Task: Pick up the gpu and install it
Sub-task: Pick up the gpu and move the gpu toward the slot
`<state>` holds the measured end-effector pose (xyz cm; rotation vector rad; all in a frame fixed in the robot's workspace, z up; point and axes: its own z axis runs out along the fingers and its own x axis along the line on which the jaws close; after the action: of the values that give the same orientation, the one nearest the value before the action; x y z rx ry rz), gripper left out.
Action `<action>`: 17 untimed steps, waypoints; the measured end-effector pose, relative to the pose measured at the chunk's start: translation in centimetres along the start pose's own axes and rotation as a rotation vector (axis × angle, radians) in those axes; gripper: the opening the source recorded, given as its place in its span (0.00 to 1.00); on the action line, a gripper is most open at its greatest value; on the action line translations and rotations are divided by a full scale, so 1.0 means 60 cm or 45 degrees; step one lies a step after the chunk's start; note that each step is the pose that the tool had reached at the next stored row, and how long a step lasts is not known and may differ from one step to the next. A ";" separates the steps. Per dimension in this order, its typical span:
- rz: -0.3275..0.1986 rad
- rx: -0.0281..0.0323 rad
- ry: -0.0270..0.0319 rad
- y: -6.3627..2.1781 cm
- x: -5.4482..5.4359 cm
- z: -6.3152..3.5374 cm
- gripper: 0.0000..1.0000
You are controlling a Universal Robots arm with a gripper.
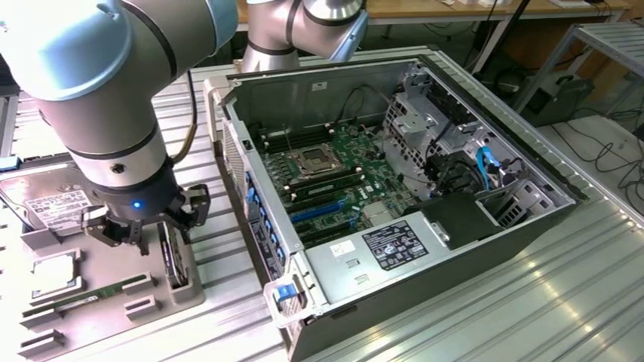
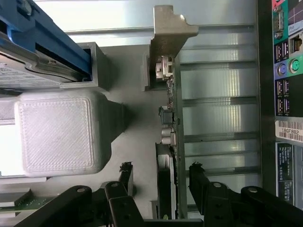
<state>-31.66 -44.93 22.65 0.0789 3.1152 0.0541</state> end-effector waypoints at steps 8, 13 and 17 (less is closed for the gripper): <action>0.000 0.0012 0.0006 0.000 0.000 0.011 0.45; 0.000 0.0012 0.0029 0.001 -0.002 0.014 0.45; 0.000 0.0012 0.0030 0.001 -0.002 0.014 0.44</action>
<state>-31.49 -44.85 21.82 0.0791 3.1176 0.0528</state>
